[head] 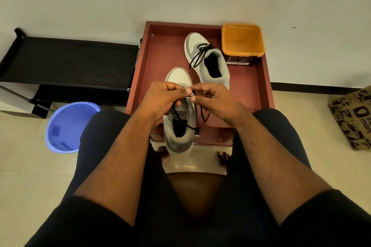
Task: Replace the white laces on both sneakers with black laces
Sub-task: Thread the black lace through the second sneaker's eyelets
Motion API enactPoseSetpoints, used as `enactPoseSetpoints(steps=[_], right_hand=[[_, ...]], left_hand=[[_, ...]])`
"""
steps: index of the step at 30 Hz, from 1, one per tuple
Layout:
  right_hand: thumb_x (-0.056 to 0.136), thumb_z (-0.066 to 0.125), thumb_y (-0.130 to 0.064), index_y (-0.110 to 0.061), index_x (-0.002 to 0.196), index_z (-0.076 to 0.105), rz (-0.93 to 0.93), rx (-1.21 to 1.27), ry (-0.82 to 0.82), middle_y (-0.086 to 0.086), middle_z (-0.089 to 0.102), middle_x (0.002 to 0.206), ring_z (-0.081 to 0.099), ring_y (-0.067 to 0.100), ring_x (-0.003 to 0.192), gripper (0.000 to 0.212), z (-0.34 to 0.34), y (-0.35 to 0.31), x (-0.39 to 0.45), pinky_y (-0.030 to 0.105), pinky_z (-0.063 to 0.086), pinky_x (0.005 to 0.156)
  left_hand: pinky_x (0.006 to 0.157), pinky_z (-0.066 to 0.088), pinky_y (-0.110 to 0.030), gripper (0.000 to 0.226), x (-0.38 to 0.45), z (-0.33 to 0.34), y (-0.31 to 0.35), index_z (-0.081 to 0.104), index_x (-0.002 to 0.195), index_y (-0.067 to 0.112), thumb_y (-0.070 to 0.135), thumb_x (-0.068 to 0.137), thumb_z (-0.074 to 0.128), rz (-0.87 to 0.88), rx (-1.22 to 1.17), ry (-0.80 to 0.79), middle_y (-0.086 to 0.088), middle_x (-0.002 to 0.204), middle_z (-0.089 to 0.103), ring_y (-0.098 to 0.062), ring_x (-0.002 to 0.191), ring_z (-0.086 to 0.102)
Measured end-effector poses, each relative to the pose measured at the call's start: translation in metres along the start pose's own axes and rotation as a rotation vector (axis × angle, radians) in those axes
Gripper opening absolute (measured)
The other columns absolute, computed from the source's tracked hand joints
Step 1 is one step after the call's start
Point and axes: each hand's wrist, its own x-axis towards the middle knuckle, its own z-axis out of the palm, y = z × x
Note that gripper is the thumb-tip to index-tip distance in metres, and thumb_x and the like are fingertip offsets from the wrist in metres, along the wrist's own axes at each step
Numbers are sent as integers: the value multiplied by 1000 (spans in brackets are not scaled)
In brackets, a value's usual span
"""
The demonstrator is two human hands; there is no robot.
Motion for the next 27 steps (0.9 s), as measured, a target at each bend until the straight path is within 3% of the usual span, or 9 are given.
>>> enactPoseSetpoints(steps=[3, 7, 11, 14, 17, 20, 23, 25, 27], right_hand=[[91, 63, -7, -7, 92, 72, 19, 4, 202, -6, 64, 68, 53, -7, 56, 9, -2, 7, 3, 7, 41, 59], [90, 65, -17, -18, 97, 73, 94, -278, 526, -7, 67, 84, 59, -3, 73, 11, -26, 20, 10, 19, 47, 70], [81, 75, -22, -22, 131, 58, -78, -444, 273, -3, 57, 128, 52, 10, 117, 53, -14, 20, 11, 21, 42, 96], [82, 74, -14, -13, 115, 70, -114, -286, 112, -7, 69, 103, 60, -4, 89, 34, 13, 17, 11, 11, 45, 79], [86, 70, -12, -9, 95, 76, -77, -215, 238, -4, 71, 80, 59, -5, 69, 11, 11, 21, 14, 11, 44, 66], [83, 74, -25, -20, 99, 76, -76, -363, 286, -7, 73, 88, 60, -2, 80, 17, -4, 25, 17, 19, 47, 73], [78, 78, -27, -29, 129, 60, -96, -379, 168, -10, 69, 113, 56, 9, 114, 54, 4, 19, 13, 33, 47, 97], [82, 75, -15, -24, 135, 54, -66, -135, 96, -6, 70, 109, 62, 4, 107, 58, 16, 16, 10, 24, 50, 93], [84, 71, -7, -13, 121, 64, -61, -36, 180, 0, 72, 94, 67, 3, 89, 38, 17, 16, 10, 19, 52, 83]], left_hand=[[39, 30, -14, 21, -1, -8, 0, 73, 90, 2, 22, 83, 74, -10, 45, 9, 0, 54, 54, -3, 39, 37], [47, 39, -7, 13, 4, -32, -2, 72, 83, 8, 20, 83, 74, 32, 135, 124, 0, 58, 58, 2, 41, 45], [58, 46, -7, 9, 4, -21, -1, 75, 83, 7, 16, 81, 76, 69, 238, 41, -4, 68, 67, 1, 54, 56], [59, 50, -10, 11, 2, -10, -2, 74, 88, 1, 11, 82, 74, 89, 211, -1, -9, 75, 69, -2, 57, 59], [60, 45, -6, 8, 4, -21, -3, 75, 90, 8, 13, 85, 71, 74, 257, 53, -2, 82, 71, 2, 66, 61], [61, 43, -3, 6, 7, -28, -5, 75, 90, 13, 14, 85, 72, 66, 296, 72, 4, 84, 72, 7, 72, 62], [71, 50, -14, 8, 5, -15, -6, 75, 88, 15, 12, 80, 76, 83, 309, -2, -2, 79, 73, -6, 76, 69], [70, 55, -18, 15, 6, -10, -6, 73, 91, 11, 13, 77, 78, 112, 304, 10, -7, 74, 73, -12, 71, 71], [72, 56, -20, 15, 8, -13, -7, 72, 90, 9, 10, 77, 78, 116, 237, 40, -9, 75, 72, -13, 71, 71]])
